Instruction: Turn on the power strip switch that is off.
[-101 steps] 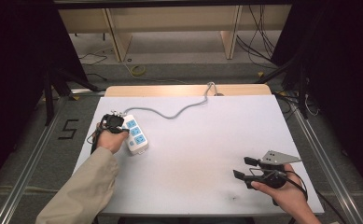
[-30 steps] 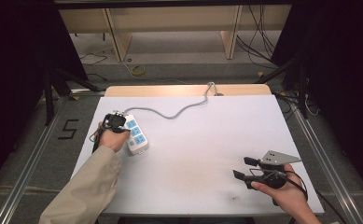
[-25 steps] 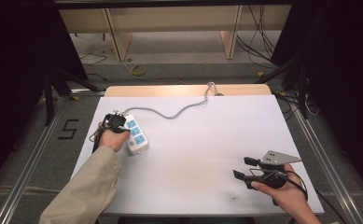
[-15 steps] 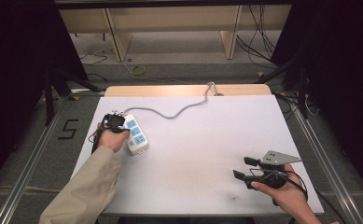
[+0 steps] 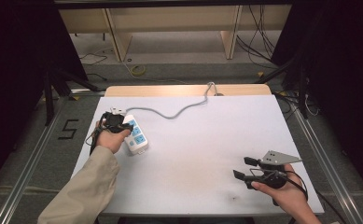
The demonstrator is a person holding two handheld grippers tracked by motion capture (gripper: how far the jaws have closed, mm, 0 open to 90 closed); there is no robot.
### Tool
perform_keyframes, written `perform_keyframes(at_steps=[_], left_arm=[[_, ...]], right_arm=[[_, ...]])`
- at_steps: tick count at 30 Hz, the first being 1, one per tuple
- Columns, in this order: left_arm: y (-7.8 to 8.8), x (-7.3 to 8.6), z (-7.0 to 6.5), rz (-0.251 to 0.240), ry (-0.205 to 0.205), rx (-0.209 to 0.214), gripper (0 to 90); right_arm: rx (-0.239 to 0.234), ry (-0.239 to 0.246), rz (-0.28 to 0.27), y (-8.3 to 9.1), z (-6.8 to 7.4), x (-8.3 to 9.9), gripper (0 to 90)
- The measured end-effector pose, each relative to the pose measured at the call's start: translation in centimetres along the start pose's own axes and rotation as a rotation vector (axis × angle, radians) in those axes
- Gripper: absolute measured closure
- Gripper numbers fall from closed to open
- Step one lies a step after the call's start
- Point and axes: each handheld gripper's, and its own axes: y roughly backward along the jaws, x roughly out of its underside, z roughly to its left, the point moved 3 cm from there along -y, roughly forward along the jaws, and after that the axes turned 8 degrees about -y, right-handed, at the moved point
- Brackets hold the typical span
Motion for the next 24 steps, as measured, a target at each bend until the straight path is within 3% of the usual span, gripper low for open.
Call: perform_keyframes(at_steps=[4,13,18,24], left_arm=[[0.3,-0.1,-0.4,-0.017,-0.006,0.014,68.0],[1.1,-0.4,-1.5,-0.057,-0.108,0.035,54.3],[1.5,-0.6,-2.4,-0.084,-0.157,0.074,45.4],[2.1,-0.8,-4.0,-0.109,-0.160,0.141,35.3]], right_arm=[[0.001,-0.001,-0.001,0.0,0.0,0.0,30.7],[0.001,-0.001,0.001,0.0,0.0,0.0,30.7],[0.001,0.000,0.003,0.0,0.0,0.0,30.7],[0.000,0.000,0.001,0.0,0.0,0.0,30.7]])
